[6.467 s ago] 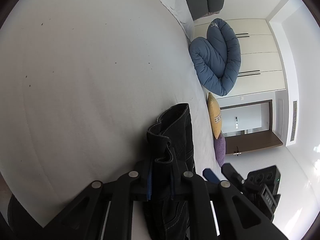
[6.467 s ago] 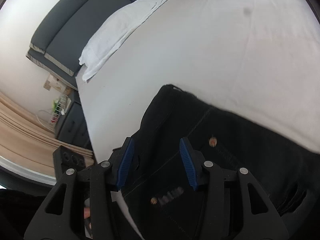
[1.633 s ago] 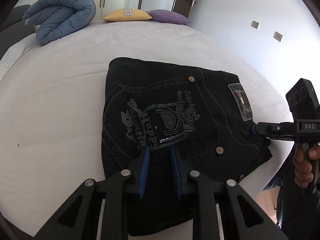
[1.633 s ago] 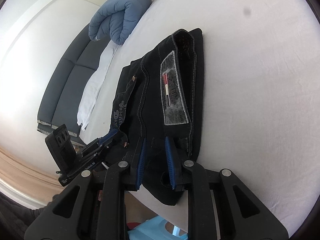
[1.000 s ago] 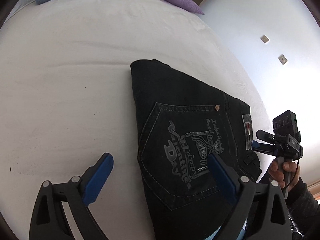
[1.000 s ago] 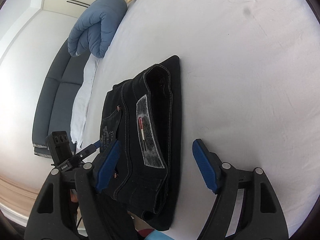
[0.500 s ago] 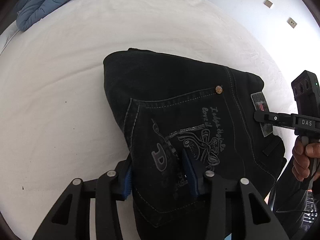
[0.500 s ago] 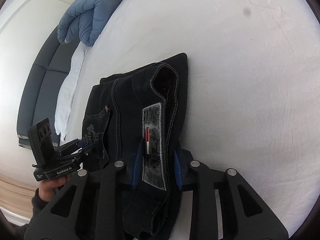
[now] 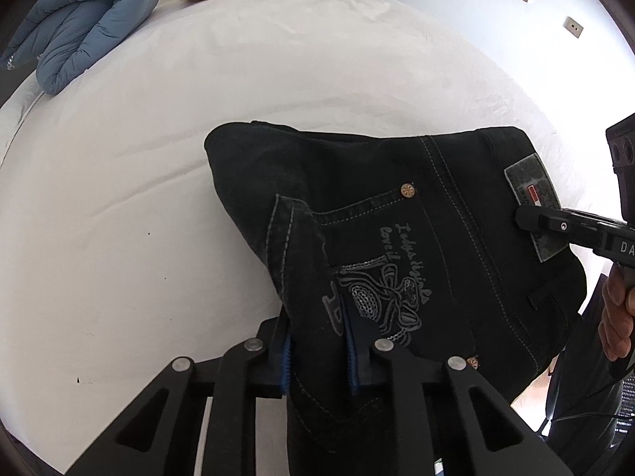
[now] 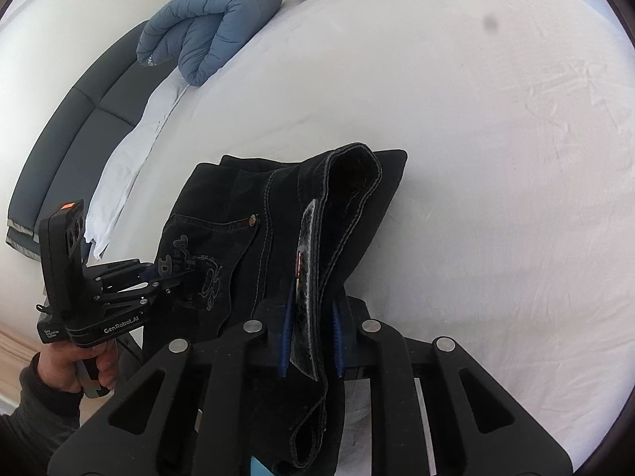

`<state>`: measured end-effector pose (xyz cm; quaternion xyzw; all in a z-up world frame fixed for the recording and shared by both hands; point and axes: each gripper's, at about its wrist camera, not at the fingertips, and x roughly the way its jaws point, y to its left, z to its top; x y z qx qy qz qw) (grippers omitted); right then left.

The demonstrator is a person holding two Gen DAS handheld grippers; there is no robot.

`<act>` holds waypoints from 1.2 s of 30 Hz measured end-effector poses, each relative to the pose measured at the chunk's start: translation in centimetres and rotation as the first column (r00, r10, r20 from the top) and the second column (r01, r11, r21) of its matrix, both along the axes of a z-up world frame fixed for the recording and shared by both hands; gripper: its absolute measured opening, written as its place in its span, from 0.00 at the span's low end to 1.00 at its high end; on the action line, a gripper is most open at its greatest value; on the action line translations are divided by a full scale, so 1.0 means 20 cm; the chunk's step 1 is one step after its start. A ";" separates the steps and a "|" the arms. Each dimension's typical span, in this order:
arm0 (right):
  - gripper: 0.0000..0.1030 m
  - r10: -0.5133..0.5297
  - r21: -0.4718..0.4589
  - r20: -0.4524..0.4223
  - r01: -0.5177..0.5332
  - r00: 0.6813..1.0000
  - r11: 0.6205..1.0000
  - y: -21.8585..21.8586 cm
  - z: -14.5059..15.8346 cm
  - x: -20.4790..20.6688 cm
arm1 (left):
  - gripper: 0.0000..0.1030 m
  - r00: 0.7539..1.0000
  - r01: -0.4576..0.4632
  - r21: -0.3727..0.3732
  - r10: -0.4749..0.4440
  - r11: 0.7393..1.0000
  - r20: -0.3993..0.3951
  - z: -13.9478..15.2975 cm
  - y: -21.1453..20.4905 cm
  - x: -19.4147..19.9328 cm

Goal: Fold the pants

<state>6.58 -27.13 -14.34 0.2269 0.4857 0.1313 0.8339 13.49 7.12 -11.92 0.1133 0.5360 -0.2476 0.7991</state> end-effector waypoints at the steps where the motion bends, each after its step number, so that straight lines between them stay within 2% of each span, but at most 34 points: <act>1: 0.14 0.005 -0.005 0.010 -0.005 1.000 1.000 0.00 0.02 0.00 | 0.21 1.000 0.000 0.002 0.000 1.000 0.006 0.02 0.00 0.00; 10: 0.14 -0.007 -0.031 0.120 0.010 0.993 0.999 -0.16 0.29 0.00 | 0.20 0.997 0.023 -0.040 -0.019 0.999 0.076 0.20 -0.07 0.04; 15: 0.14 -0.018 -0.067 0.161 0.029 0.987 0.997 -0.28 0.39 0.07 | 0.20 0.994 0.027 -0.058 -0.020 0.998 0.111 0.27 -0.14 0.18; 19: 0.14 -0.043 -0.061 0.163 0.054 0.986 0.997 -0.42 0.41 0.18 | 0.20 0.993 0.029 -0.058 -0.022 0.998 0.119 0.27 -0.24 0.30; 27: 0.14 -0.078 -0.038 0.105 0.082 0.991 0.996 -0.67 0.26 0.49 | 0.20 0.996 0.013 -0.058 -0.007 0.998 0.093 0.19 -0.43 0.51; 32: 0.14 -0.091 0.003 0.007 0.091 0.996 0.996 -0.79 0.00 0.66 | 0.21 0.999 -0.007 -0.063 0.010 0.998 0.032 0.03 -0.51 0.59; 33: 0.15 -0.093 0.014 -0.010 0.093 0.996 0.996 -0.83 -0.04 0.68 | 0.22 1.000 -0.011 -0.069 0.013 0.998 0.024 0.00 -0.50 0.55; 34: 0.17 -0.092 0.040 -0.026 0.093 0.995 0.995 -0.85 -0.09 0.69 | 0.24 1.000 -0.018 -0.079 0.019 0.997 0.017 -0.03 -0.48 0.55; 36: 0.26 -0.111 0.105 -0.054 0.116 0.992 0.988 -0.94 -0.19 0.69 | 0.31 0.999 -0.030 -0.094 0.032 0.995 0.014 -0.06 -0.47 0.54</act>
